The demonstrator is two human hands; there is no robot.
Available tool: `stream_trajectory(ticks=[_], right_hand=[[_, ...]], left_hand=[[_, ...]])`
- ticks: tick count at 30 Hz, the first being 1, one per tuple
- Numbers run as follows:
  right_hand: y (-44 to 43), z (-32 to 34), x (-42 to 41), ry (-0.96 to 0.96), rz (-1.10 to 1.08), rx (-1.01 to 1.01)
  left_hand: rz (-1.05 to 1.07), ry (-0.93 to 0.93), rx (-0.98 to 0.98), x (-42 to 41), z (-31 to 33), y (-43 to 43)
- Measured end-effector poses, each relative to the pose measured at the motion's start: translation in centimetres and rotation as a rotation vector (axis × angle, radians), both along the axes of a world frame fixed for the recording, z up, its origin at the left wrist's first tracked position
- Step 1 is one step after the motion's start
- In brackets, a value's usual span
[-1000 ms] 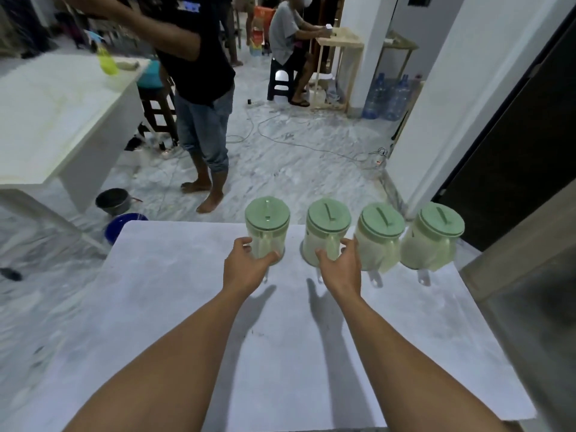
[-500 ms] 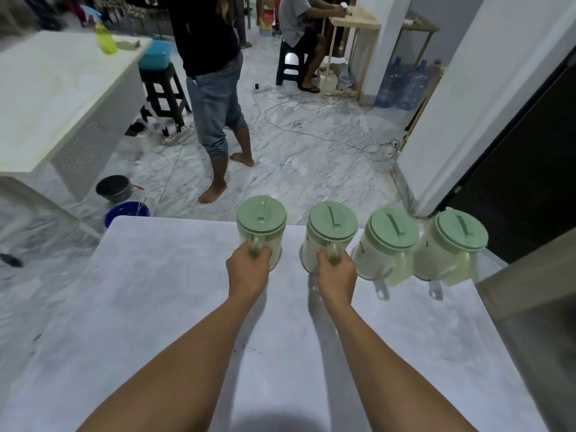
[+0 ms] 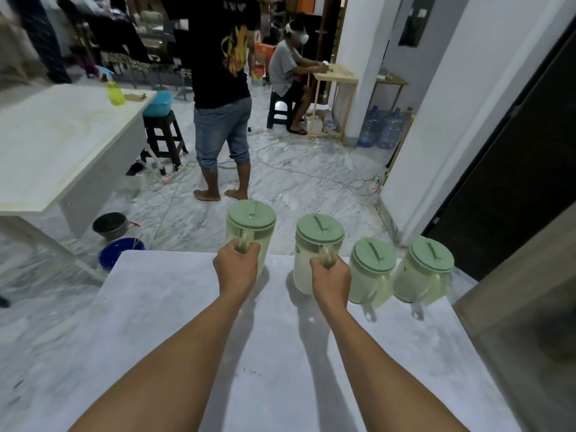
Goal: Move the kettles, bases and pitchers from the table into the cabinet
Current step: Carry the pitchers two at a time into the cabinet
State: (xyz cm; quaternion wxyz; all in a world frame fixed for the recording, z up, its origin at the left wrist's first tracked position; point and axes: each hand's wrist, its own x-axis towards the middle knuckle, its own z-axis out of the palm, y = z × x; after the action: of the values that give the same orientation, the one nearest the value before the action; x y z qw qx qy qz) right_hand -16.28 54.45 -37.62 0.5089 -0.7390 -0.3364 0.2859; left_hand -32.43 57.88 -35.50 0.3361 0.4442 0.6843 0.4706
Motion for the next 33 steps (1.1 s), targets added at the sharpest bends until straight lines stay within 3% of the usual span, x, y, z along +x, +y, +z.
stream_trajectory(ticks=[18, 33], right_hand=[[-14.1, 16.4, -2.5, -0.063, -0.332, 0.235], [-39.0, 26.7, 1.1, -0.285, -0.774, 0.297]], left_hand=[[-0.381, -0.103, 0.202, -0.5, 15.8, -9.5], [-0.784, -0.238, 0.349, 7.0, 25.1, -27.2]])
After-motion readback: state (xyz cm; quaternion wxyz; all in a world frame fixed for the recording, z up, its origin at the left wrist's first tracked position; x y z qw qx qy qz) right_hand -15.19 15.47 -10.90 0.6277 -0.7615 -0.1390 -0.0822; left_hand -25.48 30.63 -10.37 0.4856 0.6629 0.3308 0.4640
